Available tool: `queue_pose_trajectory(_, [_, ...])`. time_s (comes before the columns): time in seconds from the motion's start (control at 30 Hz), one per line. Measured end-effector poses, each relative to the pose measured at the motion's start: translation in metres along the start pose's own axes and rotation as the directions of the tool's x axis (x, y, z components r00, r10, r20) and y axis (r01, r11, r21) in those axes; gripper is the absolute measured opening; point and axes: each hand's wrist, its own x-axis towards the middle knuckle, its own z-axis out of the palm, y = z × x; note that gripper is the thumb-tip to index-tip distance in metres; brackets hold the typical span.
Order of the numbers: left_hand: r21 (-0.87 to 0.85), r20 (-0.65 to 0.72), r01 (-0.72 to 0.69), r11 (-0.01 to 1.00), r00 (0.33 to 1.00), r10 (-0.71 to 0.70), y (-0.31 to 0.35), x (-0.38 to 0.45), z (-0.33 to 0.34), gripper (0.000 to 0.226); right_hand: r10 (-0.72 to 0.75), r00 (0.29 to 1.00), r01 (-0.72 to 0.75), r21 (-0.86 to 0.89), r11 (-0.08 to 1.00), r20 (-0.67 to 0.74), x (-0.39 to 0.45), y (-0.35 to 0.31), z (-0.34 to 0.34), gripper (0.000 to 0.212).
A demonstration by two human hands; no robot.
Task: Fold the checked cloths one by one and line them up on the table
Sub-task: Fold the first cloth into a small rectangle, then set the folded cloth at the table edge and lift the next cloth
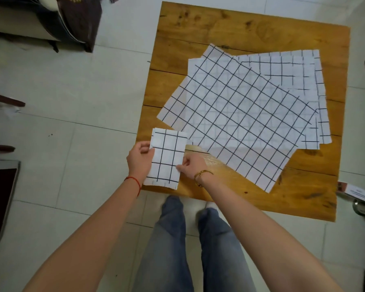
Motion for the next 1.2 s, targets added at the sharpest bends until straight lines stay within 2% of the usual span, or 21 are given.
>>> queue_pose_trajectory(0.3, [0.054, 0.111, -0.009, 0.998, 0.994, 0.003, -0.033, 0.029, -0.034, 0.039, 0.074, 0.997, -0.075, -0.107, 0.991, -0.02, 0.01, -0.034, 0.051, 0.011])
queue_pose_trajectory(0.53, [0.133, 0.118, -0.105, 0.985, 0.989, 0.09, -0.042, 0.033, -0.04, 0.035, 0.057, 0.997, -0.068, -0.224, 0.972, -0.056, 0.008, -0.034, 0.051, 0.015])
queue_pose_trajectory(0.6, [0.197, 0.089, -0.164, 0.967, 0.985, 0.149, -0.04, 0.034, -0.041, 0.034, 0.092, 0.988, -0.121, -0.249, 0.961, -0.123, 0.011, -0.03, 0.049, 0.022])
queue_pose_trajectory(0.67, [0.26, 0.08, -0.23, 0.938, 0.973, 0.217, -0.037, 0.038, -0.042, 0.036, 0.083, 0.956, -0.148, -0.218, 0.965, -0.281, 0.014, -0.025, 0.042, 0.022])
queue_pose_trajectory(0.77, [0.34, 0.162, -0.376, 0.862, 0.926, 0.34, -0.024, 0.047, -0.039, 0.039, -0.086, 0.839, -0.088, -0.291, 0.953, -0.537, 0.018, -0.015, 0.021, 0.02])
queue_pose_trajectory(0.83, [0.385, 0.262, -0.506, 0.772, 0.862, 0.434, -0.012, 0.055, -0.033, 0.043, -0.18, 0.763, -0.084, -0.372, 0.925, -0.62, 0.022, -0.006, 0.007, 0.026])
queue_pose_trajectory(0.87, [0.397, 0.314, -0.564, 0.724, 0.825, 0.47, -0.004, 0.059, -0.029, 0.044, -0.192, 0.749, -0.099, -0.394, 0.914, -0.634, 0.024, -0.001, 0.001, 0.03])
queue_pose_trajectory(0.93, [0.421, 0.4, -0.637, 0.645, 0.769, 0.498, 0.01, 0.067, -0.018, 0.047, -0.161, 0.766, -0.138, -0.403, 0.905, -0.623, 0.028, 0.011, -0.007, 0.039])
queue_pose_trajectory(1.07, [0.466, 0.535, -0.729, 0.501, 0.683, 0.497, 0.033, 0.078, 0.006, 0.057, -0.098, 0.846, -0.152, -0.414, 0.898, -0.524, 0.028, 0.033, -0.019, 0.053])
queue_pose_trajectory(1.2, [0.529, 0.627, -0.757, 0.384, 0.653, 0.424, 0.049, 0.087, 0.026, 0.064, -0.137, 0.876, -0.101, -0.453, 0.886, -0.463, 0.029, 0.048, -0.026, 0.055])
